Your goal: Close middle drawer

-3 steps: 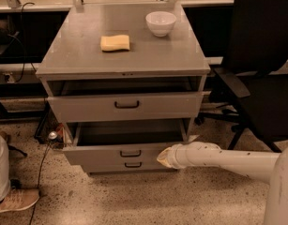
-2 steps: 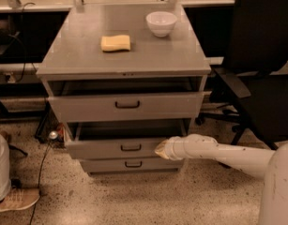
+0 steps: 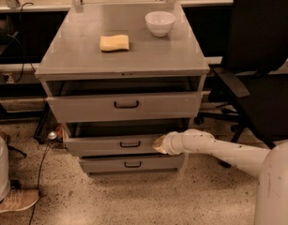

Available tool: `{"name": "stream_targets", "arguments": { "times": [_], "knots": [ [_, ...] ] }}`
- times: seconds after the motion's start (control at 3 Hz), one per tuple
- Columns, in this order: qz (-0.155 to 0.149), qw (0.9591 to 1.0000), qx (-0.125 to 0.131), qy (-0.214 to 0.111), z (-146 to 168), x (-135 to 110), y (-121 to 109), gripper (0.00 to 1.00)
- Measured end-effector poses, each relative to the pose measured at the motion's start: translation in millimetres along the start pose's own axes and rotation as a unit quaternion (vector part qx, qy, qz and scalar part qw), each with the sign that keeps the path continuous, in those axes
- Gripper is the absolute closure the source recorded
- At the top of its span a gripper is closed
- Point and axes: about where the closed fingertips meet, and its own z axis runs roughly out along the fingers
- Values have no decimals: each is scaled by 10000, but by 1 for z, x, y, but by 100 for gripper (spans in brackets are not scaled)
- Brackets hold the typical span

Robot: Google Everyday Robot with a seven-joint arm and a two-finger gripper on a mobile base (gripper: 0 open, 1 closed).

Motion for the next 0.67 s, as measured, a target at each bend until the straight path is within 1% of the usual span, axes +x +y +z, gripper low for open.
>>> {"name": "stream_targets", "arguments": {
  "times": [0.67],
  "knots": [
    [-180, 9993, 52, -322, 21, -23, -33, 100]
  ]
}}
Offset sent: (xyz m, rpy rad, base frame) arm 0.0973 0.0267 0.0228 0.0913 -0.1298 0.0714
